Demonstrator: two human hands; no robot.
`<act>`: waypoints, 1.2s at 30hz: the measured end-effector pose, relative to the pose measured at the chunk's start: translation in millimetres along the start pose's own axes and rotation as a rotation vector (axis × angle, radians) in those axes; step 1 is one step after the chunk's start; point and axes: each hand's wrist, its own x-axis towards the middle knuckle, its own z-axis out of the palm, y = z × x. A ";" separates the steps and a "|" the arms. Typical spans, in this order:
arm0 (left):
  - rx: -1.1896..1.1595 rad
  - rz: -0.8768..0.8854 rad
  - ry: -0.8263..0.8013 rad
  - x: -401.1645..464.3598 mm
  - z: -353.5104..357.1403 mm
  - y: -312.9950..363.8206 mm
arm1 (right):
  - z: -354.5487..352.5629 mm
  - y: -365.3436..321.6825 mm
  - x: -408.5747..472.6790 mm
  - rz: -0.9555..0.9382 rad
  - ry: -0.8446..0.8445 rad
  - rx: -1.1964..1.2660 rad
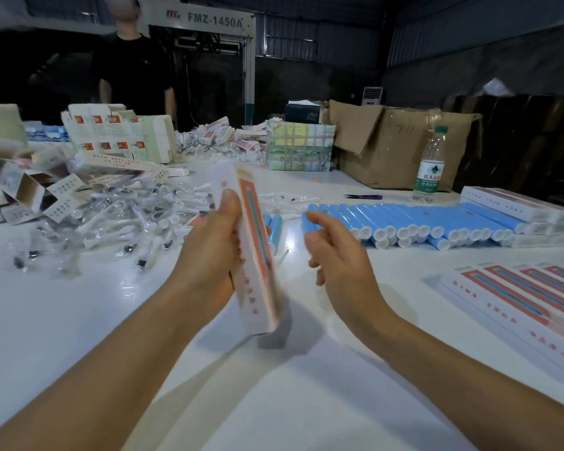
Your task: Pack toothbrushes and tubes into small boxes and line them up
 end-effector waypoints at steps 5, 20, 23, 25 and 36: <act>-0.441 -0.309 0.051 2.3 2.0 -15.1 | 17.5 -1.0 -10.4 0.047 -0.325 -0.243; 0.363 0.064 0.335 23.4 -45.8 -49.7 | -5.3 -8.0 11.5 -0.079 -0.284 -0.841; 0.608 0.089 0.206 24.4 -43.7 -53.6 | -38.7 -25.5 9.2 -0.117 -0.252 -1.051; 0.941 0.143 0.029 23.0 -42.2 -59.0 | -65.9 -32.5 -7.9 -0.121 -0.243 -1.155; 1.241 0.218 -0.278 40.9 -64.8 -91.1 | -215.5 18.0 -73.5 0.226 0.009 -1.569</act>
